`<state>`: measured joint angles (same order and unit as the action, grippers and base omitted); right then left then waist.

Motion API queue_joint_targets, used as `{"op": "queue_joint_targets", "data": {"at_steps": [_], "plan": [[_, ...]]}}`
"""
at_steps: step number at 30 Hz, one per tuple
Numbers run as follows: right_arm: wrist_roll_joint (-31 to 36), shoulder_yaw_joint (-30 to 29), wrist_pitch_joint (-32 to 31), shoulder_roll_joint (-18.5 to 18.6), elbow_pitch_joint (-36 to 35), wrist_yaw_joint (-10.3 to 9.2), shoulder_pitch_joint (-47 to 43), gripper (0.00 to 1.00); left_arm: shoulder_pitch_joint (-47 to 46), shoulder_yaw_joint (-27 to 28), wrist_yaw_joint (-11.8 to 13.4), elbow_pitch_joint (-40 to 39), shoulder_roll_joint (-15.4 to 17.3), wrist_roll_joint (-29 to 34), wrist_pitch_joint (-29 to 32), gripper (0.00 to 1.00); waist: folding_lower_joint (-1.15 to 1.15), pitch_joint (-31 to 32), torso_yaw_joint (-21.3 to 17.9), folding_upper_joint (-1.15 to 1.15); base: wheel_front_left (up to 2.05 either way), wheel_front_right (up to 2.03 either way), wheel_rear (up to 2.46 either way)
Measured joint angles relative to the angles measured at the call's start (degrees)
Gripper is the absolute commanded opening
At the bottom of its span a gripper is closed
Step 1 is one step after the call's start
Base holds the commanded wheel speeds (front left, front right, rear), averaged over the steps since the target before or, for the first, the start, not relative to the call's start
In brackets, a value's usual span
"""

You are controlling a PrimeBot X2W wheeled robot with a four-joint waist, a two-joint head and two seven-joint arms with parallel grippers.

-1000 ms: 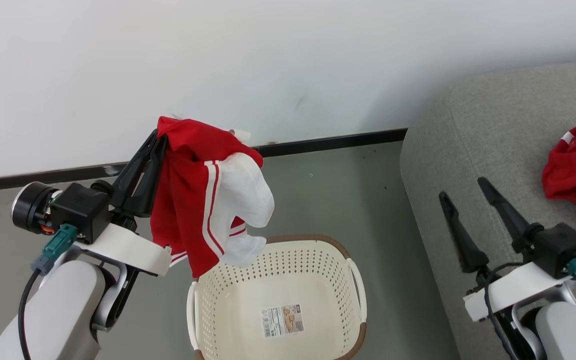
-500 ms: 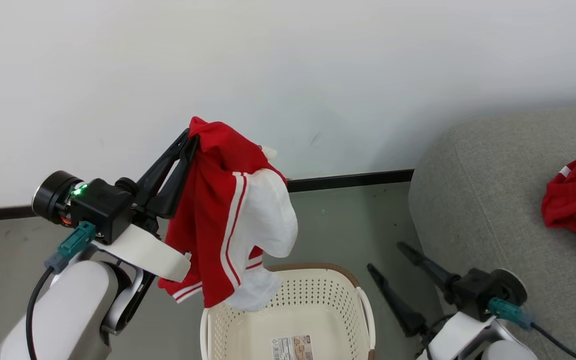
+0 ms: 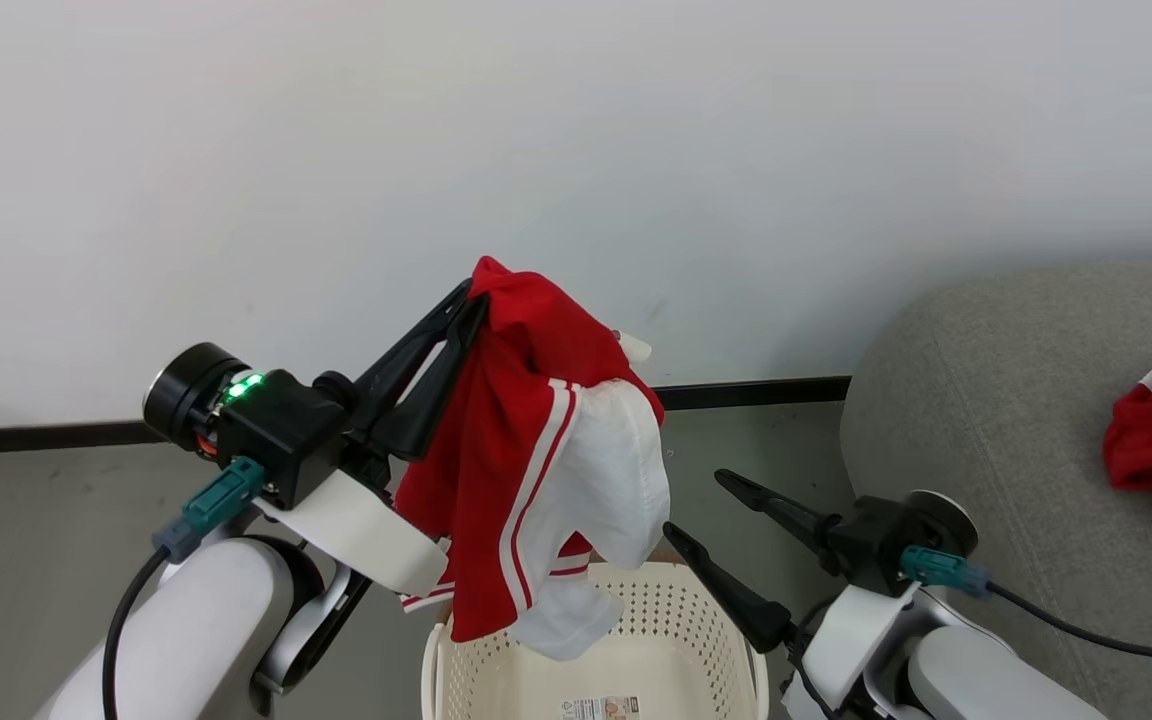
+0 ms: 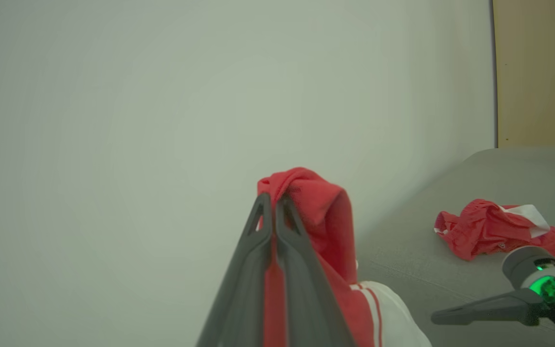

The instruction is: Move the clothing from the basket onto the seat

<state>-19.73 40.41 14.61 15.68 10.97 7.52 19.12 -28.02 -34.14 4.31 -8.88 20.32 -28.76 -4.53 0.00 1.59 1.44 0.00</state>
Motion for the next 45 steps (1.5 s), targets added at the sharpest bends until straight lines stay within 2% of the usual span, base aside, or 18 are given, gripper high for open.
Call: {"op": "queue_joint_targets", "data": {"at_steps": [14,23,24,25,27,28,29,34,39,45], "plan": [[-6.8,16.9,-0.8,0.3,6.6,0.01,12.1,1.0,-1.0,-1.9,0.1,-2.8,-0.8,0.0,2.8,0.0,0.0,0.2,3.0,0.0,0.0,0.0,0.0],[-10.8,23.9,-0.8,-3.4,12.3,0.01,17.6,1.0,-1.0,-3.2,0.1,-3.2,-2.1,-0.4,4.0,0.0,0.0,0.1,4.3,0.0,0.0,0.0,0.0],[-11.3,24.3,-0.8,-3.6,12.8,0.01,17.9,0.84,-1.0,-3.3,0.1,-3.2,-2.1,-0.4,4.0,0.0,0.0,0.0,4.5,0.0,0.0,0.0,0.0],[-11.5,25.1,-0.8,-3.9,13.5,0.01,18.3,0.51,-1.0,-3.3,0.1,-3.2,-2.2,-0.5,4.0,0.0,0.0,0.0,4.6,0.0,0.0,0.0,0.0],[-11.5,26.0,-0.8,-4.0,13.9,0.01,18.7,0.31,-1.0,-3.4,0.1,-3.2,-2.3,-0.5,4.0,0.0,0.0,0.0,4.7,0.0,0.0,0.0,0.0],[-11.5,26.6,-0.7,-4.1,14.1,0.01,19.1,0.31,-1.0,-3.5,0.1,-3.1,-2.3,-0.5,4.1,0.0,0.0,0.0,4.8,0.0,0.0,0.0,0.0],[-11.5,27.1,-0.6,-4.2,14.2,0.01,19.3,0.0,-1.0,-3.5,0.1,-3.1,-2.3,-0.6,4.4,0.0,0.0,0.0,4.9,0.0,0.0,0.0,0.0],[-12.4,29.4,-0.4,-4.1,15.2,0.01,20.7,0.0,-0.7,-3.0,0.6,-2.0,-2.3,-1.5,4.5,0.0,0.0,-0.1,4.8,0.0,0.0,0.0,0.0],[-13.1,28.4,-0.4,-1.4,15.3,0.01,21.0,0.0,1.0,-1.8,1.6,0.1,-2.3,-3.3,4.4,0.0,0.0,0.0,4.2,0.0,0.0,0.0,0.0],[-13.3,19.3,-0.4,0.8,10.0,0.01,20.7,0.0,4.6,-0.8,2.6,3.1,-2.3,-5.2,4.2,0.0,0.0,0.0,3.0,0.0,0.0,0.0,0.0]]}}
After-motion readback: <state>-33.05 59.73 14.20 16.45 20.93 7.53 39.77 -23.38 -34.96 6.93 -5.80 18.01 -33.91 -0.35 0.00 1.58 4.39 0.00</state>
